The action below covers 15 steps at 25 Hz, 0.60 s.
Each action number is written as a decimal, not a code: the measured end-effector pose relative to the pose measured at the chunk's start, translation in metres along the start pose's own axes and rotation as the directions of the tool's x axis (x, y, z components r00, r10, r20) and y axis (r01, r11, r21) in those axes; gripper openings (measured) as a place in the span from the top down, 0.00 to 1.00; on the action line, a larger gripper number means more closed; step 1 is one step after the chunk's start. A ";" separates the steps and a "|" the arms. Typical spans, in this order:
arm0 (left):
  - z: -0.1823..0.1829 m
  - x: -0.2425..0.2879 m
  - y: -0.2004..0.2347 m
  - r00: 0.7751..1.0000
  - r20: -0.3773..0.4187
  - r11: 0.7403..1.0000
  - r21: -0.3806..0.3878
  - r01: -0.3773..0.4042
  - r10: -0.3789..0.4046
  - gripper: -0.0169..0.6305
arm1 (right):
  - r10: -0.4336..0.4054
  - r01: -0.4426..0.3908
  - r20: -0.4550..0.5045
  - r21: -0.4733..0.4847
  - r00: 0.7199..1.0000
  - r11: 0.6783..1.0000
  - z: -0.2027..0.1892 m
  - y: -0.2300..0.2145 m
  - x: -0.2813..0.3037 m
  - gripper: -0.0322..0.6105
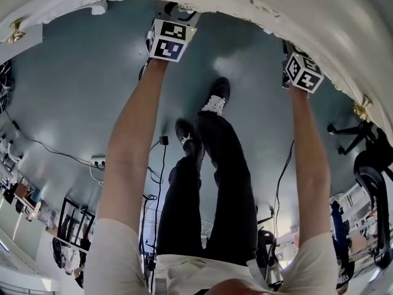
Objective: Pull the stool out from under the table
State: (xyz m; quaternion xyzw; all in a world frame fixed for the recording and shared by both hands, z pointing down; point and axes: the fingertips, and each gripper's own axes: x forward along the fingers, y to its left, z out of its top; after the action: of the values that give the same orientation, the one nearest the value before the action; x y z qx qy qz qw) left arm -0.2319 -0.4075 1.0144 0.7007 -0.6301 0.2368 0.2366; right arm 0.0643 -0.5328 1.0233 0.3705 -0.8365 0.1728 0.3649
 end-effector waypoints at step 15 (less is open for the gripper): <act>-0.037 -0.047 -0.032 1.000 -0.024 0.999 -0.053 0.009 -0.010 0.55 | -0.002 0.002 -0.004 -0.015 1.000 1.000 -0.044 0.023 -0.042 0.52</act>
State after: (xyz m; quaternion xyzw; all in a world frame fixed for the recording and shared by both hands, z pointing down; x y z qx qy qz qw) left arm -0.2055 -0.3451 1.0124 0.6942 -0.6300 0.2272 0.2637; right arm 0.0879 -0.4725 1.0215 0.3684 -0.8367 0.1668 0.3694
